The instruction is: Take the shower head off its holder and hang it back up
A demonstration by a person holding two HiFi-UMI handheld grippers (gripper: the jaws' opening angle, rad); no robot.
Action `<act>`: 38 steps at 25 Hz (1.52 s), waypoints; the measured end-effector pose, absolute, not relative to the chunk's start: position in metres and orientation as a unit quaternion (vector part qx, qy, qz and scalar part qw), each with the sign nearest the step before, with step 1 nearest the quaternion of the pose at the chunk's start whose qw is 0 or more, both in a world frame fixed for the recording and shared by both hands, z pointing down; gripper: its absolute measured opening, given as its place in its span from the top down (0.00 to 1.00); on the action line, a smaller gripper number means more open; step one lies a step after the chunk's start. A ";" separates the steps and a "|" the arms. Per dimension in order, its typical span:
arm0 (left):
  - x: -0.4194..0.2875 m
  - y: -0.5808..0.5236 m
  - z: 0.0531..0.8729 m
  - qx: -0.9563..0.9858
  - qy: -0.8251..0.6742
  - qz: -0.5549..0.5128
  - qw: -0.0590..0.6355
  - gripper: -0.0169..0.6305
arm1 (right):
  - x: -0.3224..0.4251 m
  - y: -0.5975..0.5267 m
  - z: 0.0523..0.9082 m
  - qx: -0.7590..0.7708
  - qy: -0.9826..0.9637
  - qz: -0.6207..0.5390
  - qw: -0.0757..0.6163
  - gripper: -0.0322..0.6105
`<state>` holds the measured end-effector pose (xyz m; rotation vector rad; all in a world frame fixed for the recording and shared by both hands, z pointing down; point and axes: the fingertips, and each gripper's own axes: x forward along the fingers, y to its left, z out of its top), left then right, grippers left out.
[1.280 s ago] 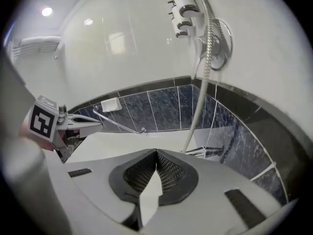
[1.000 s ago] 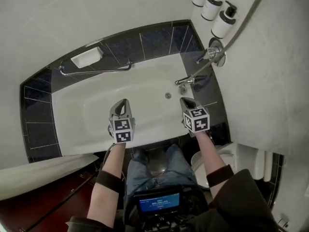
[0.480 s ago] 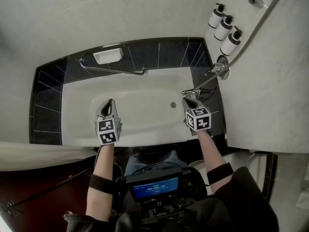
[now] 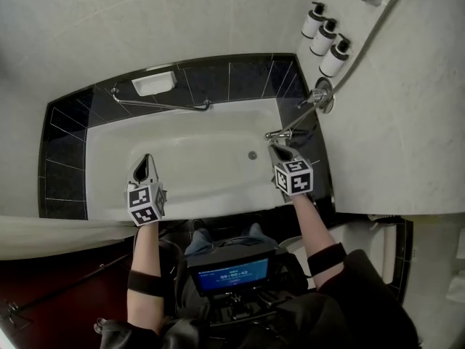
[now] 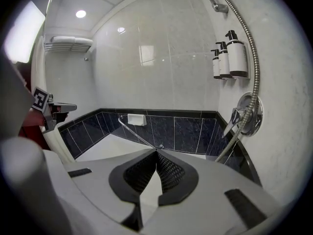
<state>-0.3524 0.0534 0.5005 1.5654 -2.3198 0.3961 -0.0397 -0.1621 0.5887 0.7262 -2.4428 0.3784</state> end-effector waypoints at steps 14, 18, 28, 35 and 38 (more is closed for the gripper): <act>-0.340 0.049 0.509 0.556 -0.804 0.146 0.153 0.97 | -0.017 -0.159 0.615 0.284 -0.898 0.159 0.294 0.91; -0.337 0.045 0.517 0.559 -0.800 0.149 0.160 0.97 | -0.013 -0.161 0.616 0.289 -0.894 0.164 0.300 0.91; -0.333 0.034 0.532 0.564 -0.792 0.159 0.171 0.97 | -0.002 -0.168 0.636 0.297 -0.883 0.165 0.323 0.91; -0.331 0.028 0.552 0.566 -0.784 0.175 0.184 0.97 | 0.003 -0.174 0.658 0.283 -0.867 0.070 0.404 0.88; -0.323 0.024 0.562 0.572 -0.778 0.182 0.185 0.97 | 0.005 -0.179 0.680 0.247 -0.853 -0.004 0.460 0.86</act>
